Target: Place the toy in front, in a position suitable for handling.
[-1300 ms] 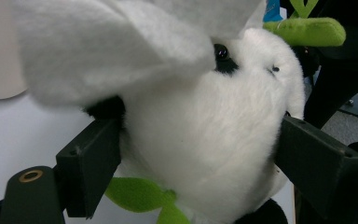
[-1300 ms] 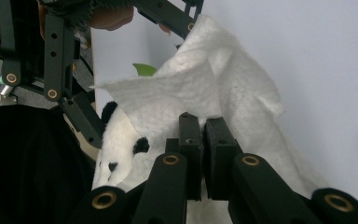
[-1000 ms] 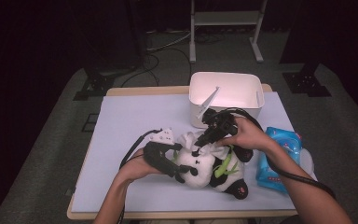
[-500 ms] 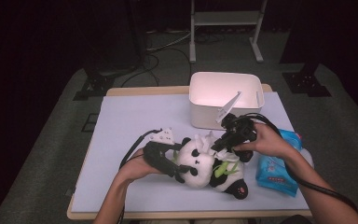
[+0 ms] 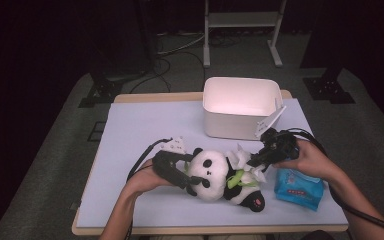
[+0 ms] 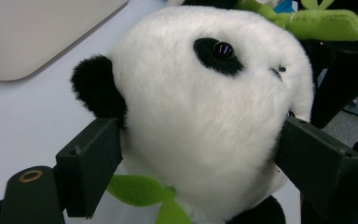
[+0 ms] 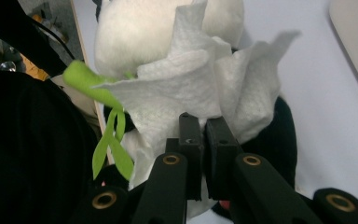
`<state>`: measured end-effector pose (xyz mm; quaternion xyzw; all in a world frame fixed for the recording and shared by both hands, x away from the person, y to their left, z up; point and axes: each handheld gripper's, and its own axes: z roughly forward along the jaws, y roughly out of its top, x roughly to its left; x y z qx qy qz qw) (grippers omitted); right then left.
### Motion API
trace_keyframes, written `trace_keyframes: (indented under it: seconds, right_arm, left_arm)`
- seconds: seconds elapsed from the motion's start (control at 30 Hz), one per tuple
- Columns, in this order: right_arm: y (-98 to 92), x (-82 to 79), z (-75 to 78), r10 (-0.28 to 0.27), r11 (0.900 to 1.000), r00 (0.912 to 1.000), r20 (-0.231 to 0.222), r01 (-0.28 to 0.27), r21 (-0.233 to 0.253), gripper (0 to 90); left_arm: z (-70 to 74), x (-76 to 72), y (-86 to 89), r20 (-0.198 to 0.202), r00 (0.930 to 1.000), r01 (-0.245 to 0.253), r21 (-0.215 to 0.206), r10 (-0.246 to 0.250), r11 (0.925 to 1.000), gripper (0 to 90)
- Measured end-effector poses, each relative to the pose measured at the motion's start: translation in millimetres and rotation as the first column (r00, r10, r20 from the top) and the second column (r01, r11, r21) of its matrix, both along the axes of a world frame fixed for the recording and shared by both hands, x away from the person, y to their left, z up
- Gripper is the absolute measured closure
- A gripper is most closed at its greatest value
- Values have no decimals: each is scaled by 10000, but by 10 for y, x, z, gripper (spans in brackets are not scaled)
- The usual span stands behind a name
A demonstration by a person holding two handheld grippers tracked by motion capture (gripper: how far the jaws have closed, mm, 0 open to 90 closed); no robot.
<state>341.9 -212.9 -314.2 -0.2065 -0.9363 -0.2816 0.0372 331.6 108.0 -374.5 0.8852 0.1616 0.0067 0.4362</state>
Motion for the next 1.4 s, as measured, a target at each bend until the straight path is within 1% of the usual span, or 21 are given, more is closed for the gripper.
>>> trace_keyframes:
  seconds: [0.07, 0.17, 0.23, 0.4, 0.43, 0.47, 0.5, 0.57, 0.63, 0.7, 0.83, 0.87, 0.9, 1.03, 1.13, 1.27, 1.33, 1.37, 1.4]
  right_arm:
    - [-57, -31, -25, -15, 9999, 10000, 32, 14, 169, 861]
    - [-109, -84, -58, -31, 9997, 10000, 58, 30, 236, 860]
    - [-126, -117, -91, -75, 9999, 10000, -5, 75, 154, 860]
    - [-144, -172, -232, -158, 9998, 9997, -203, 155, -154, 860]
    - [-147, -174, -258, -212, 9996, 9995, -232, 208, -167, 860]
    - [-152, -168, -276, -275, 9996, 9992, -281, 273, -66, 860]
    - [-155, -154, -289, -285, 9996, 9992, -284, 285, 2, 860]
    - [-140, -116, -300, -388, 9992, 9990, -232, 389, 21, 861]
    - [-129, -57, -309, -514, 9987, 9986, -150, 515, 56, 861]
    - [-120, 23, -323, -616, 9980, 9978, -238, 619, 150, 861]
    - [-99, 182, -362, -828, 9964, 9956, -441, 835, 159, 862]
    - [-101, 225, -371, -788, 9965, 9961, -392, 798, 246, 861]
    - [-96, 254, -375, -840, 9960, 9955, -450, 853, 275, 861]
    - [-41, 381, -391, -982, 9944, 9942, -426, 998, 360, 861]
    - [1, 472, -397, -1095, 9933, 9930, -450, 1110, 309, 861]
    - [17, 507, -395, -1089, 9933, 9929, -481, 1105, 330, 861]
    - [15, 480, -385, -1045, 9938, 9935, -444, 1060, 329, 861]
    - [10, 464, -377, -1022, 9940, 9938, -430, 1038, 351, 861]
    - [2, 440, -366, -986, 9942, 9943, -414, 1003, 391, 861]
  left_arm:
    - [5, -5, -5, 31, 10000, -8, 3, 8, 10000, 156]
    - [2, -5, 0, 7, 10000, -32, 36, 32, 10000, 156]
    - [-7, 5, 10, 4, 10000, -60, 73, 60, 10000, 155]
    - [-26, 15, 31, -60, 9999, -149, 184, 150, 9997, 155]
    - [-33, 16, 31, -80, 9998, -152, 184, 154, 9997, 155]
    - [-39, 19, 31, -99, 9998, -183, 185, 185, 9997, 155]
    - [-41, 26, 34, -96, 9997, -201, 237, 203, 9995, 155]
    - [-55, 29, 34, -126, 9996, -251, 195, 253, 9995, 156]
    - [-62, 24, 34, -148, 9997, -188, 186, 191, 9997, 160]
    - [-81, 21, 15, -147, 9997, -168, 395, 174, 9991, 167]
    - [-133, 63, 48, -308, 9993, -195, 379, 206, 9991, 166]
    - [-139, 67, 55, -304, 9993, -213, 396, 225, 9990, 165]
    - [-141, 67, 58, -246, 9995, -208, 452, 219, 9988, 166]
    - [-122, 53, 49, 9, 9998, -215, 603, 215, 9979, 166]
    - [-113, 44, 43, 108, 9996, -268, 593, 262, 9979, 166]
    - [-144, 54, 25, 143, 9997, -226, 636, 217, 9977, 166]
    - [-159, 54, 15, 119, 9996, -244, 692, 237, 9973, 166]
    - [-161, 57, 9, 148, 9996, -259, 797, 248, 9965, 166]
    - [-164, 55, 2, 121, 9995, -300, 781, 291, 9965, 166]
